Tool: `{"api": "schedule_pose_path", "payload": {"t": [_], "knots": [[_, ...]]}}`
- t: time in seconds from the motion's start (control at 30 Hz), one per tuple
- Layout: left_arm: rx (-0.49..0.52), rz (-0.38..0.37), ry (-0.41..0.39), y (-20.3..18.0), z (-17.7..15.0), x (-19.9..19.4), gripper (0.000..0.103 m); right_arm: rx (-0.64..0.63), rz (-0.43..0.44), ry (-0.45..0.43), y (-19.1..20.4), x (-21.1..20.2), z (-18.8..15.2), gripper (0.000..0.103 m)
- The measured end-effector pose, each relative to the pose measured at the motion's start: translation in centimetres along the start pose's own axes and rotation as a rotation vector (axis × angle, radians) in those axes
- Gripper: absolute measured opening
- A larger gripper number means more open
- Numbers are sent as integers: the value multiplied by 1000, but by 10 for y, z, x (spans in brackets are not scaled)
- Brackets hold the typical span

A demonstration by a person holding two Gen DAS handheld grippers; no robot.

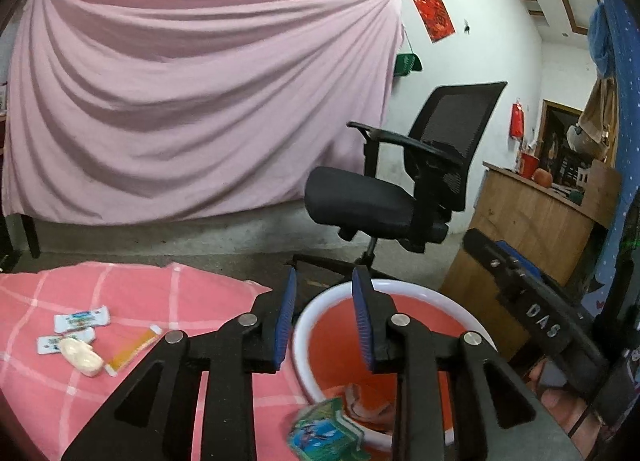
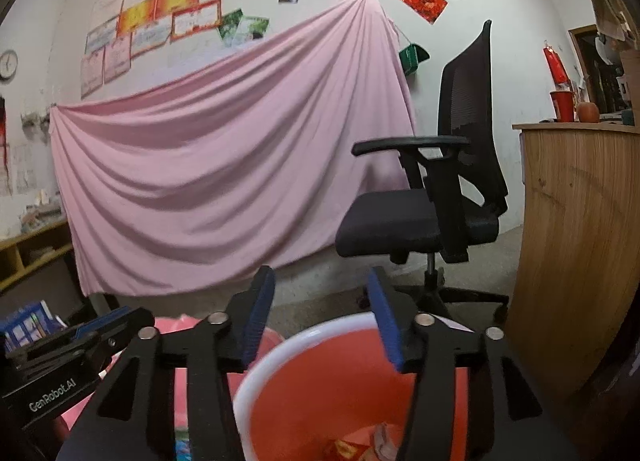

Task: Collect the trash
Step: 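Carry sachet and cap over the bucket and open both tools to drop them, then move both tools back over the table toward the remaining sachets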

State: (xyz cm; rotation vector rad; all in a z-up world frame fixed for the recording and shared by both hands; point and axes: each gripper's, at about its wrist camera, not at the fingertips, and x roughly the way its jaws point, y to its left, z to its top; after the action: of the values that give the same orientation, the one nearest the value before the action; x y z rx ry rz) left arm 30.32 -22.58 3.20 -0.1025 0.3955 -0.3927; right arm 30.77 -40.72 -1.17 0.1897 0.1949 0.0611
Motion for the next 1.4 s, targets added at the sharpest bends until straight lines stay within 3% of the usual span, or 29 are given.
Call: {"api": "schedule_pose_path", "payload": {"t": [0.07,0.13,0.2,0.33,0.37,0.4,0.5,1.0,1.2,1.4], "knots": [[-9,19,-12,9,4,-8,24,4,4,-21,3,-2,3,54],[-23,37,-29,19,9,-18,29,11,13,-39,6,-4,6,65],[-47,48,-58,29,13,-30,42,17,27,-70,11,-7,9,77],[-105,66,-110,55,21,-56,59,23,55,-140,23,-16,14,90],[-112,74,-122,61,22,-62,63,27,62,-159,26,-18,15,98],[-119,83,-135,67,24,-69,73,30,68,-181,30,-21,16,103],[-125,126,-175,81,26,-89,100,27,94,-232,42,-25,18,103],[-100,378,-345,138,5,-167,101,-85,245,-354,129,-33,11,103],[-103,447,-366,165,-9,-179,101,-134,288,-317,160,-19,1,103],[-99,491,-314,194,-24,-172,101,-194,307,-238,183,-2,-11,103]]}}
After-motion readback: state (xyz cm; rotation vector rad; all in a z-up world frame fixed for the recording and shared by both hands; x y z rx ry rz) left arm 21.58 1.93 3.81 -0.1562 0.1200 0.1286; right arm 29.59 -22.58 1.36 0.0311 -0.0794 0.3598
